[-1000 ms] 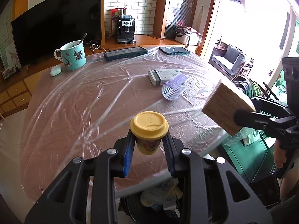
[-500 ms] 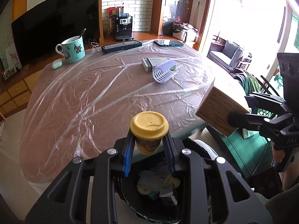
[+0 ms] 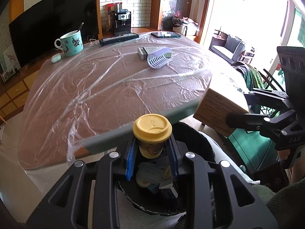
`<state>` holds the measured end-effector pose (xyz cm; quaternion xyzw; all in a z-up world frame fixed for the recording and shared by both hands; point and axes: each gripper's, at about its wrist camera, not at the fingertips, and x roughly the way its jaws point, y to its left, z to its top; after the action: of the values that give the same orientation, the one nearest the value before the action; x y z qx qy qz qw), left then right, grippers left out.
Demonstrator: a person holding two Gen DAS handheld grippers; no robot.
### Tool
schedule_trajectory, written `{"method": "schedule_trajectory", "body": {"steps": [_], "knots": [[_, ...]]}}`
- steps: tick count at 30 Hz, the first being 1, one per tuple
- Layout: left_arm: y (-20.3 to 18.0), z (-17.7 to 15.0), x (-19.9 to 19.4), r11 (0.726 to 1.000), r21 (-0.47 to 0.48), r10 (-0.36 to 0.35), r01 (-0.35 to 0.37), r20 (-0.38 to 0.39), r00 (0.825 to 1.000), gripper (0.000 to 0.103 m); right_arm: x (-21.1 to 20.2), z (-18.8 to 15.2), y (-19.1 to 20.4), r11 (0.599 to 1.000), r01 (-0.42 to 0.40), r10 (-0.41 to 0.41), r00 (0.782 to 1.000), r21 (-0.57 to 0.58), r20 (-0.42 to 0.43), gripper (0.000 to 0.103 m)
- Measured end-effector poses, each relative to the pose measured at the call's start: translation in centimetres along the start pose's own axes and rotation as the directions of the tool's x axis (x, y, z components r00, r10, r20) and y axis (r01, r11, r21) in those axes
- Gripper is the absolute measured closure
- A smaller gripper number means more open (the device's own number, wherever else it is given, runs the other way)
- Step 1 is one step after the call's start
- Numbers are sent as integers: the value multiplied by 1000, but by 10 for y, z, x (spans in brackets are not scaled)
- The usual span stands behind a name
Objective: Collect trash
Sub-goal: 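Carry the yellow cup and cardboard box over the black trash bin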
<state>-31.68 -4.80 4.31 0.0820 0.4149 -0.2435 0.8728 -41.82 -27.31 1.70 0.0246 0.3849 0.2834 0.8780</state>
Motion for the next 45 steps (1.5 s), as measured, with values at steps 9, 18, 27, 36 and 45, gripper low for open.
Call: {"method": "schedule_trajectory", "body": {"steps": [9, 18, 27, 36, 45], "knots": [[-8, -16, 7, 1000, 13, -3, 3, -40, 999, 71, 11, -18, 2, 1000, -5, 5, 999, 2, -53, 46], [-12, -31, 18, 1000, 25, 12, -10, -75, 997, 71, 22, -29, -1, 1000, 15, -15, 996, 5, -89, 46], [-12, -42, 33, 999, 31, 22, -18, -122, 992, 71, 35, -38, 1, 999, 29, -31, 992, -12, -126, 46], [-10, -49, 52, 999, 32, 25, -19, -172, 985, 71, 49, -43, 1, 999, 39, -41, 986, -19, -163, 46], [-7, -52, 68, 999, 35, 24, -18, -208, 978, 71, 64, -47, -2, 999, 49, -53, 979, -23, -198, 46]]}}
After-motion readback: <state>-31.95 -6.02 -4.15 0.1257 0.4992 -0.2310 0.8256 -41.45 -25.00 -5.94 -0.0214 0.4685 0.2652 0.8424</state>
